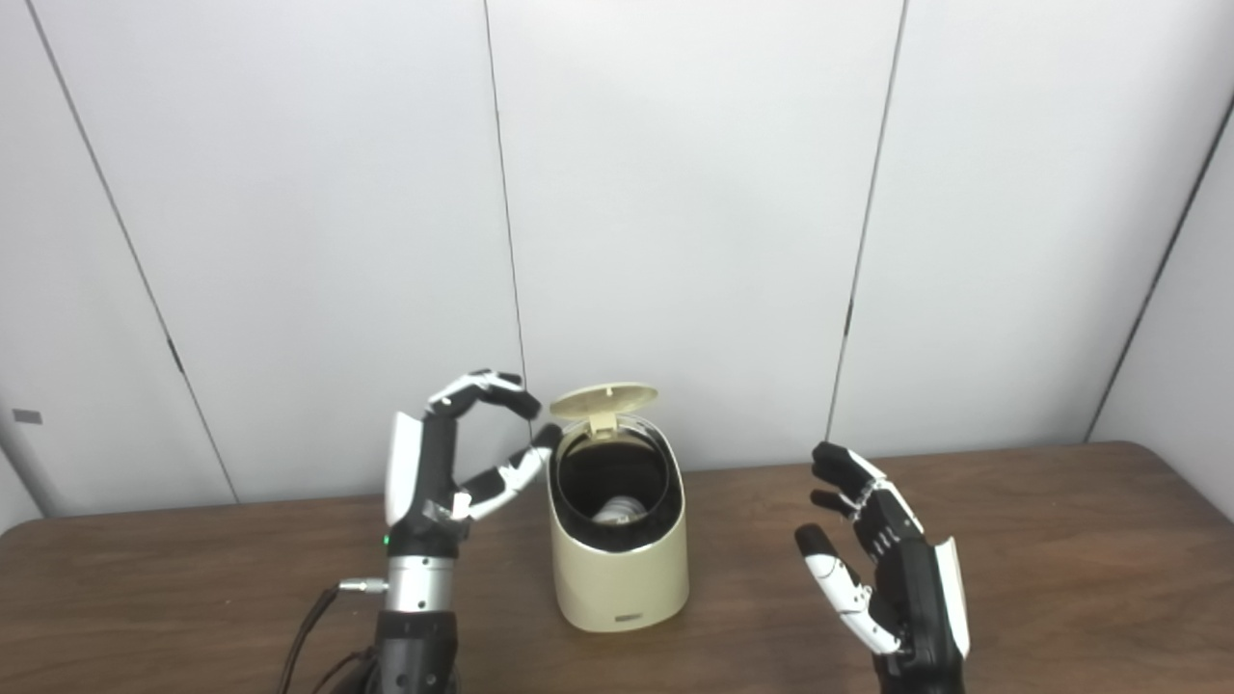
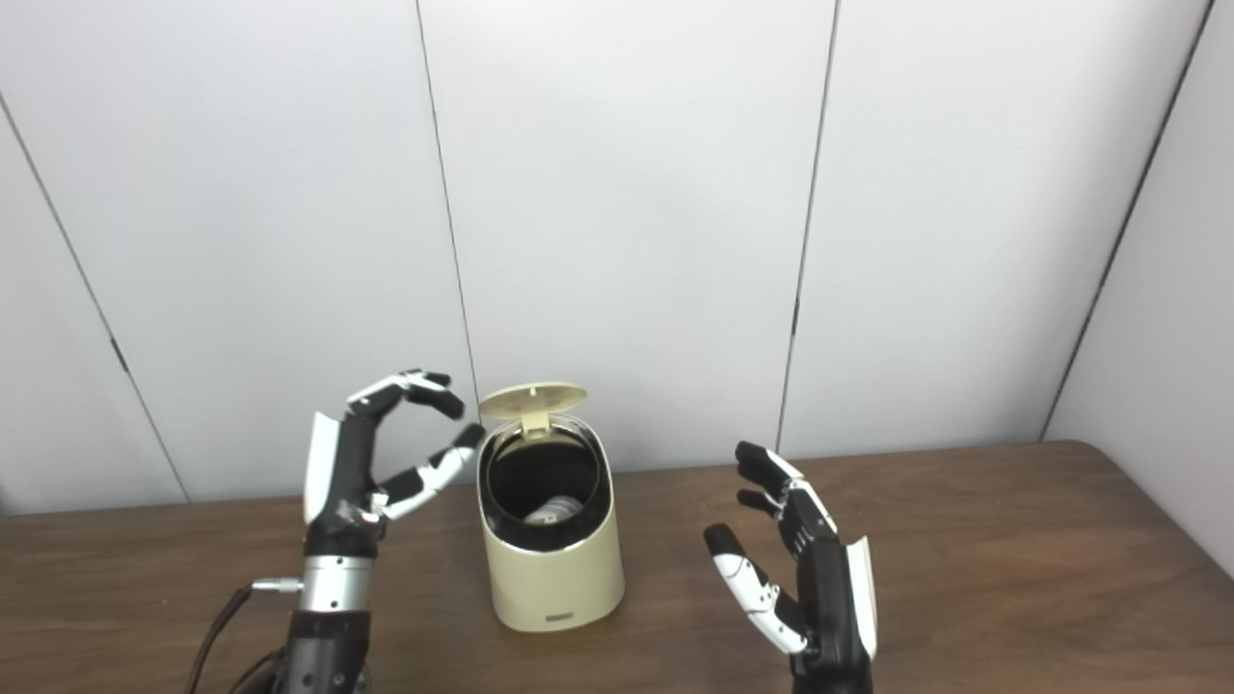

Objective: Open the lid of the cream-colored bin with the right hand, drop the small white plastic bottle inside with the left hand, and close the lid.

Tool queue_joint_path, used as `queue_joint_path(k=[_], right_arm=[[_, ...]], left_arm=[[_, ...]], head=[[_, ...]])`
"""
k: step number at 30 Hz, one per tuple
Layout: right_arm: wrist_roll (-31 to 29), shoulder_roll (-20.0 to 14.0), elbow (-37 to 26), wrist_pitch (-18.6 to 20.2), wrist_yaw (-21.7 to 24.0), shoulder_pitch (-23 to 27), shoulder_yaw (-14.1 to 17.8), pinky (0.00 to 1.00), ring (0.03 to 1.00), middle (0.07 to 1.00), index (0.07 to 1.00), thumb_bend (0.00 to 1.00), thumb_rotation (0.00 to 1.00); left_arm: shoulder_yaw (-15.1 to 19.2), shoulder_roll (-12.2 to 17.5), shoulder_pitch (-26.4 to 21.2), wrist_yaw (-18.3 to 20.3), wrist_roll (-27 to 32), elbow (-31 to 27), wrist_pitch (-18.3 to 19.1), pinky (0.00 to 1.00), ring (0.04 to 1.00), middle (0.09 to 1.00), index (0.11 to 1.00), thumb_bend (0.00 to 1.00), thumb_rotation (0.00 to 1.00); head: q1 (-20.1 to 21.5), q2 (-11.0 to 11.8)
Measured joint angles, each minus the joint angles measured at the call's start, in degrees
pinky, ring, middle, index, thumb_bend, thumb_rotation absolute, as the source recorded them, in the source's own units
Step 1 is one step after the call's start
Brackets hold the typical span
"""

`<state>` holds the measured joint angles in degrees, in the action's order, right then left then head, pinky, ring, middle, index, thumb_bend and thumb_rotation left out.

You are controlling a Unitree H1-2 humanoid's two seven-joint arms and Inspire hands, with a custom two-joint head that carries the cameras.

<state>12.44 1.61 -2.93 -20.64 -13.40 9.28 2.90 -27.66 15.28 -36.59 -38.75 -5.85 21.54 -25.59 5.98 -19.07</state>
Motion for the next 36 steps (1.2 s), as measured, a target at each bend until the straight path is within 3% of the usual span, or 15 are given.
queue_joint_path(k=[3, 7, 13, 18, 23, 25, 27, 28, 30, 36], right_arm=[[-0.25, -0.44, 0.06, -0.01, 0.02, 0.01, 0.10, 0.73, 0.801, 0.802, 0.772, 0.40, 0.54], [-0.80, -1.03, 0.47, -0.11, 0.09, 0.09, 0.10, 0.72, 0.804, 0.804, 0.766, 0.39, 0.53], [-1.20, -1.72, 0.96, -0.11, 0.38, 0.19, 0.07, 0.74, 0.819, 0.816, 0.781, 0.39, 0.53], [-1.89, -2.64, 0.95, -0.12, 1.07, 0.52, 0.09, 0.73, 0.813, 0.817, 0.778, 0.38, 0.50], [5.57, -6.75, -1.43, 1.49, 1.90, 3.91, 0.04, 0.70, 0.823, 0.833, 0.801, 0.43, 0.63], [8.73, -9.00, -4.36, 3.35, 3.68, 6.35, -0.50, 0.73, 0.847, 0.861, 0.830, 0.46, 0.69], [11.93, -11.07, -6.62, 5.34, 5.78, 9.30, -1.39, 0.73, 0.854, 0.878, 0.853, 0.53, 0.77], [14.00, -12.23, -7.75, 7.11, 7.15, 10.73, -2.10, 0.73, 0.860, 0.887, 0.865, 0.58, 0.83], [17.32, -14.24, -9.41, 9.70, 10.47, 13.21, -3.33, 0.74, 0.878, 0.896, 0.881, 0.65, 0.87], [21.32, -16.90, -11.26, 17.03, 18.52, 18.97, -6.31, 0.80, 0.925, 0.919, 0.905, 0.70, 0.83]], left_arm=[[4.47, 0.21, 2.92, 3.18, 1.76, -3.30, -0.01, 0.83, 0.696, 0.516, 0.456, 0.52, 0.00], [10.84, 0.16, 6.62, 6.10, 2.78, -6.19, 0.00, 0.83, 0.711, 0.486, 0.482, 0.52, 0.00], [18.61, 0.09, 7.97, 8.61, 3.75, -8.33, 0.00, 0.82, 0.706, 0.480, 0.489, 0.52, 0.00], [22.04, -0.27, 10.12, 10.66, 3.88, -11.24, -0.01, 0.70, 0.683, 0.479, 0.489, 0.52, 0.00], [27.35, -4.25, 13.57, 15.29, 6.97, -13.30, 0.00, 0.57, 0.575, 0.502, 0.474, 0.51, 0.00], [29.21, -6.29, 14.71, 18.04, 8.67, -13.77, 0.00, 0.56, 0.612, 0.590, 0.491, 0.49, 0.07], [30.41, -7.73, 15.33, 20.24, 9.36, -13.80, 0.00, 0.62, 0.685, 0.685, 0.652, 0.41, 0.49], [30.68, -8.19, 15.53, 21.84, 9.88, -13.80, 0.00, 0.66, 0.727, 0.731, 0.708, 0.41, 0.60], [30.87, -8.44, 15.63, 24.68, 10.43, -13.80, 0.01, 0.69, 0.764, 0.768, 0.751, 0.41, 0.68], [33.39, -9.22, 15.48, 27.78, 10.57, -13.78, 0.00, 0.70, 0.767, 0.766, 0.748, 0.43, 0.71]], head=[[-0.26, 0.00], [-0.88, 0.18], [-1.40, 0.35], [-2.02, 0.44], [-2.72, 0.70], [-2.72, 0.70], [-3.25, 0.79], [-3.43, 0.88], [-3.52, 0.97], [-3.78, 1.32]])
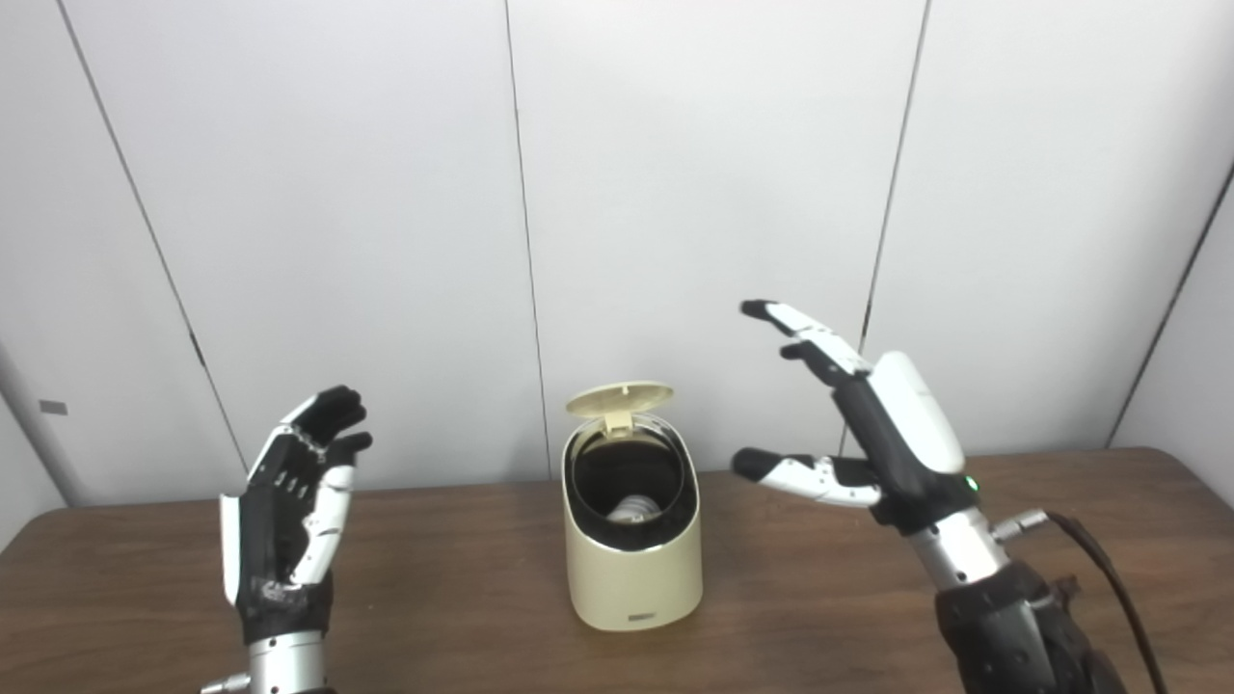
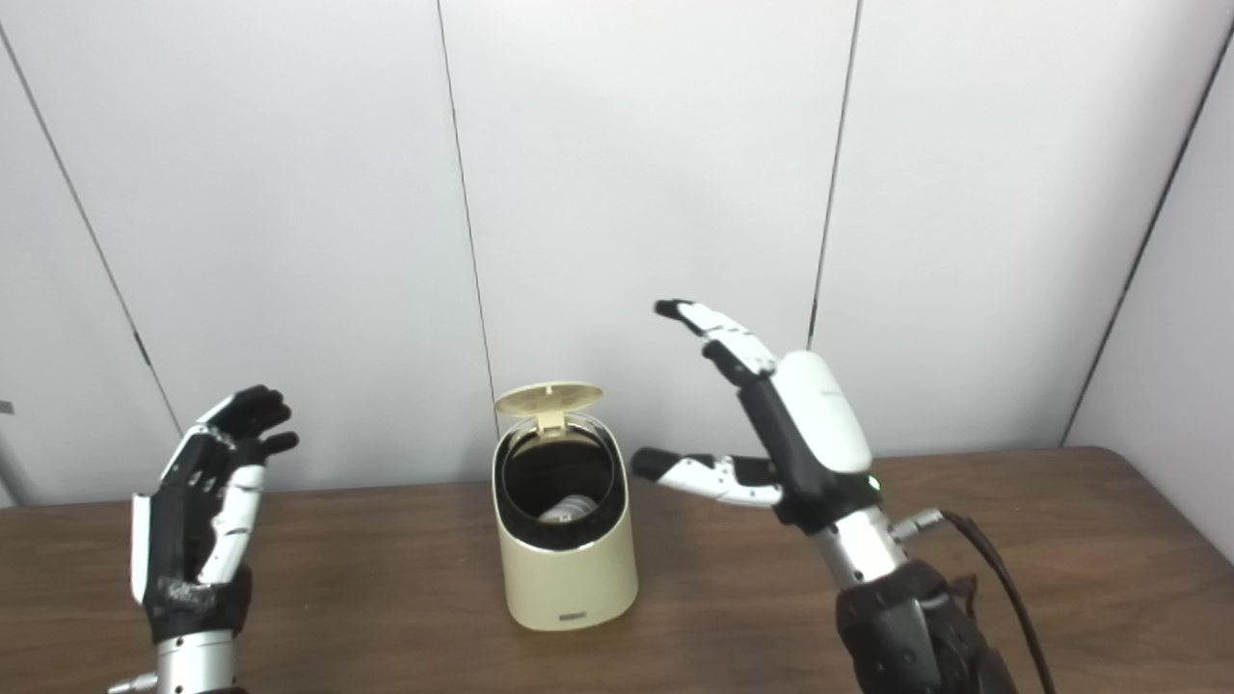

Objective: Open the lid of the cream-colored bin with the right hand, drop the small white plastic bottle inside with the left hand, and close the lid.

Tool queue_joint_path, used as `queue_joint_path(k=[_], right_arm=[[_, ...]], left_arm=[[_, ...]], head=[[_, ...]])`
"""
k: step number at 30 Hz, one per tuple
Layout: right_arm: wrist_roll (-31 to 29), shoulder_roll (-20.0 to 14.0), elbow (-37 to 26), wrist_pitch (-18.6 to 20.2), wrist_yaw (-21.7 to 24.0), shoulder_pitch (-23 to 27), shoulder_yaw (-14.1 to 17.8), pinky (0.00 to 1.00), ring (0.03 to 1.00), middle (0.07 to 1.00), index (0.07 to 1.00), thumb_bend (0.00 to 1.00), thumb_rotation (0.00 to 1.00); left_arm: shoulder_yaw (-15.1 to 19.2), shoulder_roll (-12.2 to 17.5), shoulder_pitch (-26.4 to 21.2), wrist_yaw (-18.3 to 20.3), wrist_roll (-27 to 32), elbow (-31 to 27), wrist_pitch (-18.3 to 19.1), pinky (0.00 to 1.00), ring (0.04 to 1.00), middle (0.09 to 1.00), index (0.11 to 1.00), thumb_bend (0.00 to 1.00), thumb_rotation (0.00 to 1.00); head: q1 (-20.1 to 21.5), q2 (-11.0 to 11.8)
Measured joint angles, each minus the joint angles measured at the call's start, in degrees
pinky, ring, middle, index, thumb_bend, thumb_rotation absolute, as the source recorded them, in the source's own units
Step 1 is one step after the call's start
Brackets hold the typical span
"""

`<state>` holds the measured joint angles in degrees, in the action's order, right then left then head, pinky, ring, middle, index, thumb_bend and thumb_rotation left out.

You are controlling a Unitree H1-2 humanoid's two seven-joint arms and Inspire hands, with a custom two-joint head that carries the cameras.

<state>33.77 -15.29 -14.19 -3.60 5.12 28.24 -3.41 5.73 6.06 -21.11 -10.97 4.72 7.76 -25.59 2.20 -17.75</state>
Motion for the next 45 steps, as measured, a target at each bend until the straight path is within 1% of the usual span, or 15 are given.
queue_joint_path(k=[2, 3, 4, 5, 8, 10, 12, 14, 21, 24, 30, 33, 36, 41, 45], right_arm=[[1.10, -0.33, -0.05, 1.82, 2.19, 2.12, -0.93, 0.83, 0.950, 0.937, 0.920, 0.75, 0.86], [1.66, -0.69, -0.07, 2.64, 3.63, 3.25, -1.71, 0.85, 0.968, 0.944, 0.928, 0.78, 0.90], [2.45, -1.22, -0.08, 3.49, 5.02, 4.40, -2.58, 0.86, 0.973, 0.944, 0.929, 0.79, 0.91], [3.22, -1.87, -0.07, 3.94, 6.44, 5.71, -3.35, 0.90, 0.988, 0.946, 0.931, 0.82, 0.92], [4.71, -3.09, -0.22, 5.78, 10.30, 8.86, -5.24, 0.97, 0.999, 0.952, 0.931, 0.87, 0.91], [5.58, -3.73, -0.29, 6.90, 13.14, 10.74, -6.46, 0.99, 1.000, 0.949, 0.924, 0.89, 0.90], [6.09, -3.82, -0.15, 7.73, 15.06, 12.41, -7.66, 0.99, 1.000, 0.939, 0.912, 0.91, 0.90], [6.27, -3.82, 0.76, 7.61, 15.79, 13.85, -8.80, 0.99, 1.000, 0.930, 0.898, 0.94, 0.91], [7.56, -4.01, 5.61, 7.63, 19.26, 17.73, -11.72, 1.00, 1.000, 0.935, 0.905, 0.96, 0.91], [8.51, -4.04, 8.66, 7.75, 20.00, 19.33, -12.73, 1.00, 1.000, 0.936, 0.908, 0.96, 0.91], [9.63, -3.91, 11.39, 8.04, 22.13, 21.80, -14.78, 1.00, 1.000, 0.939, 0.907, 0.95, 0.91], [10.23, -3.89, 13.39, 8.23, 23.24, 22.35, -15.49, 1.00, 0.998, 0.928, 0.895, 0.96, 0.91], [10.61, -3.91, 15.66, 8.53, 24.42, 22.54, -16.21, 0.97, 0.991, 0.918, 0.883, 0.97, 0.92], [10.76, -3.99, 16.23, 9.31, 25.58, 22.54, -16.52, 0.95, 0.985, 0.909, 0.873, 0.97, 0.93], [10.90, -4.03, 16.24, 10.35, 26.40, 22.53, -16.71, 0.99, 1.000, 0.926, 0.897, 0.97, 0.95]], left_arm=[[0.27, -0.50, -0.01, 0.38, -0.24, 0.08, 0.00, 0.69, 0.763, 0.759, 0.738, 0.43, 0.73], [0.41, -0.72, -0.02, 0.54, -0.45, 0.12, 0.00, 0.69, 0.756, 0.751, 0.729, 0.42, 0.74], [0.50, -0.89, -0.07, 0.68, -0.63, 0.21, 0.00, 0.68, 0.754, 0.748, 0.726, 0.42, 0.74], [0.62, -1.08, -0.16, 0.72, -0.83, 0.31, 0.00, 0.68, 0.749, 0.743, 0.721, 0.41, 0.74], [0.91, -1.32, -0.25, 0.71, -1.99, 0.47, 0.00, 0.68, 0.743, 0.733, 0.711, 0.39, 0.77], [0.90, -1.42, -0.26, 0.74, -2.68, 0.50, 0.00, 0.68, 0.740, 0.727, 0.706, 0.37, 0.79], [0.82, -1.45, -0.27, 0.74, -3.37, 0.53, 0.00, 0.68, 0.742, 0.727, 0.705, 0.37, 0.81], [0.79, -1.49, -0.28, 0.80, -4.09, 0.54, 0.00, 0.69, 0.739, 0.721, 0.696, 0.37, 0.82], [0.80, -1.64, -0.29, 1.06, -4.10, 0.55, 0.00, 0.70, 0.741, 0.718, 0.688, 0.40, 0.82], [0.79, -1.78, -0.32, 1.06, -4.25, 0.56, 0.00, 0.70, 0.739, 0.716, 0.685, 0.42, 0.82], [0.81, -2.06, -0.46, 1.05, -4.29, 0.56, 0.00, 0.70, 0.741, 0.715, 0.682, 0.44, 0.82], [0.82, -2.06, -0.51, 1.05, -4.35, 0.56, 0.00, 0.71, 0.743, 0.716, 0.680, 0.43, 0.83], [0.80, -2.06, -0.51, 1.06, -4.35, 0.56, 0.00, 0.71, 0.742, 0.712, 0.672, 0.44, 0.84], [0.78, -2.06, -0.52, 1.07, -4.38, 0.56, 0.00, 0.71, 0.739, 0.707, 0.666, 0.43, 0.84], [0.79, -2.06, -0.52, 1.08, -4.38, 0.56, 0.00, 0.71, 0.737, 0.705, 0.665, 0.43, 0.84]], head=[[0.00, 0.09], [-0.09, 0.18], [-0.09, 0.26], [-0.09, 0.26], [-0.17, 0.26], [-0.26, 0.35], [-0.35, 0.26], [-0.44, 0.26], [-0.61, 0.62], [-0.70, 0.53], [-0.79, 0.62], [-0.88, 0.53], [-0.79, 0.44], [-0.88, 0.79], [-0.79, 0.62]])
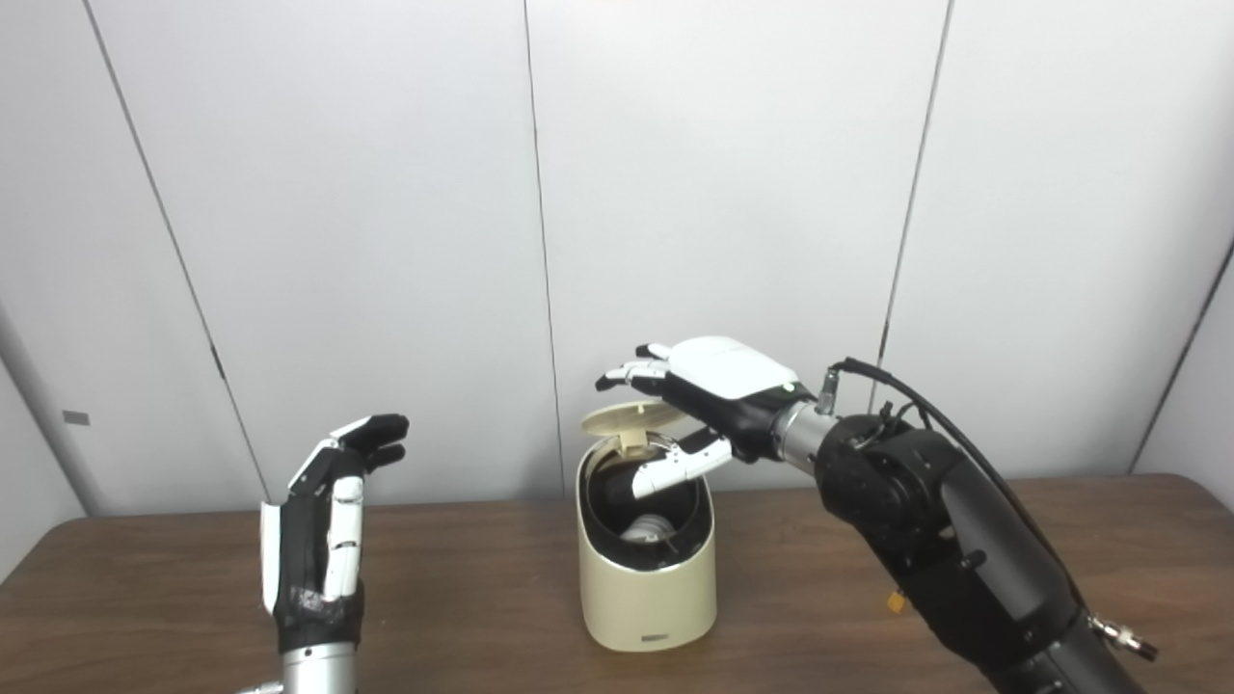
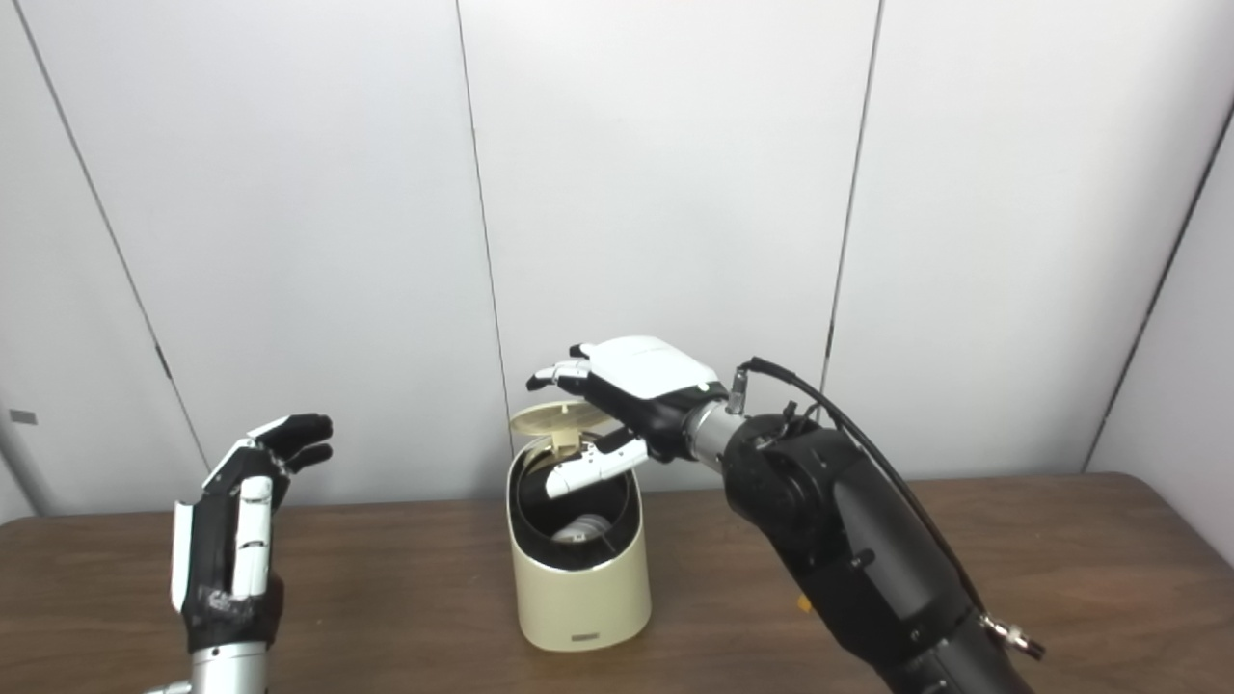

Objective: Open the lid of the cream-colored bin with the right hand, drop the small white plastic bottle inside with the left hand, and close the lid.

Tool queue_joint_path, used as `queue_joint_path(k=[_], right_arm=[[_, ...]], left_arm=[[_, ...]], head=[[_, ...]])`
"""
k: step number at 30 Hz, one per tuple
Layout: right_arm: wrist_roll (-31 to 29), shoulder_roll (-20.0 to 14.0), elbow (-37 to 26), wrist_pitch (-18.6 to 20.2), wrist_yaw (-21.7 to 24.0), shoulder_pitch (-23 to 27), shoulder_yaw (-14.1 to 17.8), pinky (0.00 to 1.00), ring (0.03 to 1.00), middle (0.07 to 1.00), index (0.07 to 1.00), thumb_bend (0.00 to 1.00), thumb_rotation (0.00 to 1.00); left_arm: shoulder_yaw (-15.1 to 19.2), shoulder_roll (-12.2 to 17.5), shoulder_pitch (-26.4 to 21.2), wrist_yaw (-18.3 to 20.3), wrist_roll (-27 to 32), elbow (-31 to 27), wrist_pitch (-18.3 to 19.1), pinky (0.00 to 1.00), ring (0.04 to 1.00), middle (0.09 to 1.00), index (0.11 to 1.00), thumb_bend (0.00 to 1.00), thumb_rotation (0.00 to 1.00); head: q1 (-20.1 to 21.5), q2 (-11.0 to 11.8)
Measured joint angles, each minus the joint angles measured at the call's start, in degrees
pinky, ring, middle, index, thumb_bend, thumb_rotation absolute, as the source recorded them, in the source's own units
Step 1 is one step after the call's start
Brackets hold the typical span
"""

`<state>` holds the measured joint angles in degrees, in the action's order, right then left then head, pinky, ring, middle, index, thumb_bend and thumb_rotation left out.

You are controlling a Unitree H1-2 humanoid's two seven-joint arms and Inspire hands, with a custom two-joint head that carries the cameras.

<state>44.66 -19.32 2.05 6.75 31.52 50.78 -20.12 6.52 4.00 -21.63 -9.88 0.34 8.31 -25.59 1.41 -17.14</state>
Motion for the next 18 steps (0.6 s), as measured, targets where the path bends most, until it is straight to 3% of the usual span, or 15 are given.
queue_joint_path(k=[6, 18], right_arm=[[-0.30, -0.28, -1.03, 0.81, 0.62, -0.53, -0.14, 1.00, 1.000, 0.933, 0.904, 0.97, 0.96], [-0.15, -1.41, -6.47, 4.20, 2.36, -6.21, -0.30, 1.00, 1.000, 0.936, 0.904, 0.93, 0.93]], left_arm=[[-0.01, 0.00, 0.00, 0.01, -0.13, -0.02, 0.00, 0.71, 0.735, 0.703, 0.663, 0.44, 0.84], [0.03, 0.03, 0.03, 0.92, 0.04, -0.70, 0.00, 0.72, 0.743, 0.708, 0.668, 0.45, 0.85]], head=[[0.09, -0.88], [0.35, -2.11]])
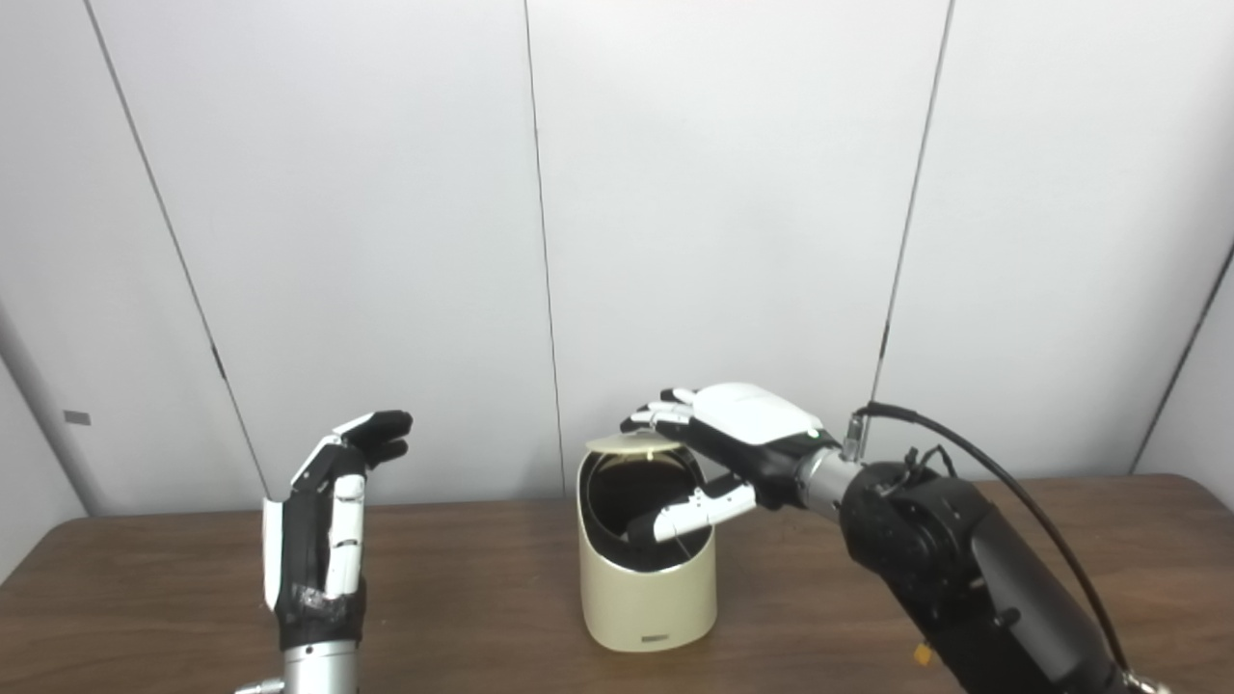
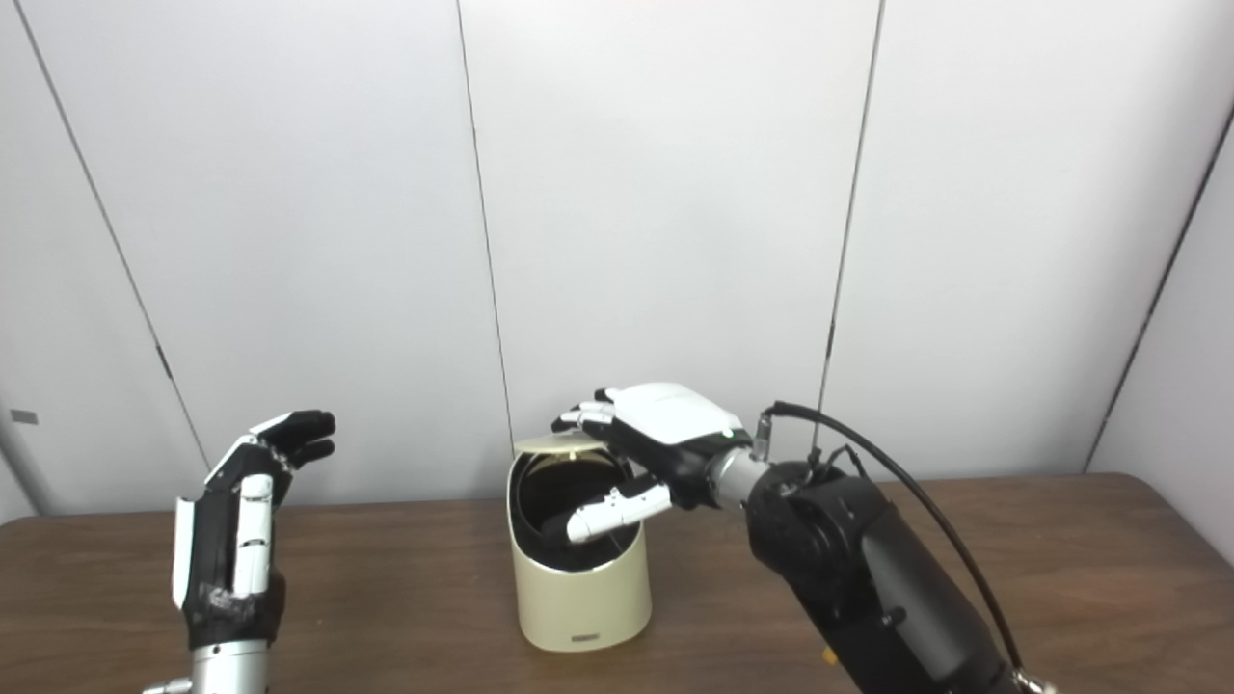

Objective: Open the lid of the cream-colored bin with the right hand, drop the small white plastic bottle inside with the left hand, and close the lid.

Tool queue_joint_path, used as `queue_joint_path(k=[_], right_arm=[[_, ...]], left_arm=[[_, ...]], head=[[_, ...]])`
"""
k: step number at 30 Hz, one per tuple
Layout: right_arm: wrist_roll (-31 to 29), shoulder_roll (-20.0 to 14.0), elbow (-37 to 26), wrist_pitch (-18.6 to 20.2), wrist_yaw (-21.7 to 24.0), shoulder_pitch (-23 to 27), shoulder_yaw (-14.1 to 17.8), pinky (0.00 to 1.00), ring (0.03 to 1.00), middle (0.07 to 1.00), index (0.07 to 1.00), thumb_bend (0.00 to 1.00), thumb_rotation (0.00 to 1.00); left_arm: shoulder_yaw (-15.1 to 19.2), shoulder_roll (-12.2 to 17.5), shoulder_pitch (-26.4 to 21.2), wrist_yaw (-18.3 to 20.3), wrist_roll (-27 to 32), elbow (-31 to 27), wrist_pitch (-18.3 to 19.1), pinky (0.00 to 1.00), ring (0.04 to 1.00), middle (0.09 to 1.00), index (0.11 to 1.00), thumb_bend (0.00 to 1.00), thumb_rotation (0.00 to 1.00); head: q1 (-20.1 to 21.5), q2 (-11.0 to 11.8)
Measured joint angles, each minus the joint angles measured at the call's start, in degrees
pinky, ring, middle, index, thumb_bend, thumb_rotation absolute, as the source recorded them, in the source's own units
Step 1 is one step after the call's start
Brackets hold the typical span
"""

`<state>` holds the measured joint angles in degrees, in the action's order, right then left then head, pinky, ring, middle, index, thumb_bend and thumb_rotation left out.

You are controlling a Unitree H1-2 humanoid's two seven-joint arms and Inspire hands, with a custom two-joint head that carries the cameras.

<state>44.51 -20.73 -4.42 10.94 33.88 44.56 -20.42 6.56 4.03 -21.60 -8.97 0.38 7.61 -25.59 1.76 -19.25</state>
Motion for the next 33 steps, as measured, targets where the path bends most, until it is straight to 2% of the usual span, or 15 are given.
queue_joint_path(k=[9, 14, 24, 30, 33], right_arm=[[0.09, -0.15, -3.22, 0.26, -0.13, -2.97, 0.10, 1.00, 1.000, 0.924, 0.903, 0.94, 0.94], [-0.54, -0.12, -3.91, 0.60, -0.58, -4.60, 0.94, 1.00, 0.993, 0.919, 0.898, 0.92, 0.94], [-1.40, -0.16, -5.89, 0.68, -1.67, -7.61, 2.03, 1.00, 0.997, 0.924, 0.905, 0.92, 0.93], [-1.20, -0.16, -8.44, 2.09, -1.62, -9.63, 2.00, 1.00, 1.000, 0.926, 0.905, 0.94, 0.92], [-1.38, -0.14, -9.46, 2.27, -1.75, -10.81, 2.06, 1.00, 1.000, 0.922, 0.898, 0.92, 0.87]], left_arm=[[0.27, 0.00, 0.00, 0.21, 0.00, -0.59, 0.15, 0.71, 0.737, 0.701, 0.662, 0.46, 0.84], [0.27, -0.14, 0.04, 0.26, -0.02, -2.80, 0.51, 0.70, 0.735, 0.698, 0.658, 0.46, 0.84], [0.42, -0.32, 0.52, 0.41, 0.10, -5.79, 3.00, 0.71, 0.740, 0.698, 0.655, 0.48, 0.83], [0.69, -0.31, 0.54, 0.44, 0.12, -6.25, 4.47, 0.70, 0.739, 0.697, 0.655, 0.49, 0.84], [0.70, -0.30, 0.56, 0.48, 0.11, -6.35, 4.49, 0.69, 0.738, 0.697, 0.654, 0.48, 0.84]], head=[[0.35, -0.88], [0.18, -1.85], [0.18, -3.43], [0.26, -4.22], [0.18, -4.22]])
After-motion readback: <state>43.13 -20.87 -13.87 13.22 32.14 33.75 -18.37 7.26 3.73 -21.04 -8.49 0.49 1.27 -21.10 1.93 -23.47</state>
